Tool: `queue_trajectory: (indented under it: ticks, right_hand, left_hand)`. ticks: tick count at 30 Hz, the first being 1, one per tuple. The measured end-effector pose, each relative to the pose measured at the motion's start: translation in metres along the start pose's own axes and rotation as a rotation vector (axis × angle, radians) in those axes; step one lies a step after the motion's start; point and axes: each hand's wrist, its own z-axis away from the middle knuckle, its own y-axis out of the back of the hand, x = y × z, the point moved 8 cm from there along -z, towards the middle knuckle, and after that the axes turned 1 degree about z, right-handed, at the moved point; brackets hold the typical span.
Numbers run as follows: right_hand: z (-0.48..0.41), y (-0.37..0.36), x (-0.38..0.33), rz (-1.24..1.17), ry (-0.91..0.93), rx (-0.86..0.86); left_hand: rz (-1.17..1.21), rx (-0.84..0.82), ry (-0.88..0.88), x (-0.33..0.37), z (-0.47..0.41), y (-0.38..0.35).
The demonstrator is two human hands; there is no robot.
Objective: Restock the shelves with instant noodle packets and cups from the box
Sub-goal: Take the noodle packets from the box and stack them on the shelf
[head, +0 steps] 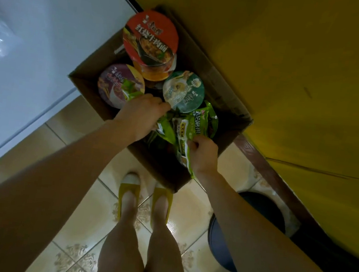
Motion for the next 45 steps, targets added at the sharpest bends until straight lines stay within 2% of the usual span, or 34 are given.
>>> queue_trajectory:
  ticks: [7, 14, 22, 27, 36, 45]
  right_hand:
    - [0.042, 0.057, -0.061, -0.012, 0.079, 0.033]
    - [0.078, 0.108, -0.153, 0.019, 0.332, 0.015]
    - [0.136, 0.132, -0.254, 0.092, 0.589, -0.042]
    - [0.18, 0.126, -0.308, 0.132, 0.759, -0.132]
    - [0.246, 0.083, -0.395, 0.235, 0.961, -0.126]
    - [0.33, 0.022, -0.503, 0.28, 1.179, -0.112]
  left_hand:
    - [0.35, 0.232, 0.187, -0.01, 0.08, 0.075]
    - [0.509, 0.443, 0.327, -0.029, 0.165, 0.143]
    - [0.694, 0.641, 0.554, -0.051, 0.277, 0.203]
    - [0.8, 0.747, 0.654, -0.066, 0.347, 0.213]
    - [0.96, 0.952, 0.823, -0.099, 0.475, 0.212]
    - [0.942, 1.161, 0.912, -0.148, 0.607, 0.213]
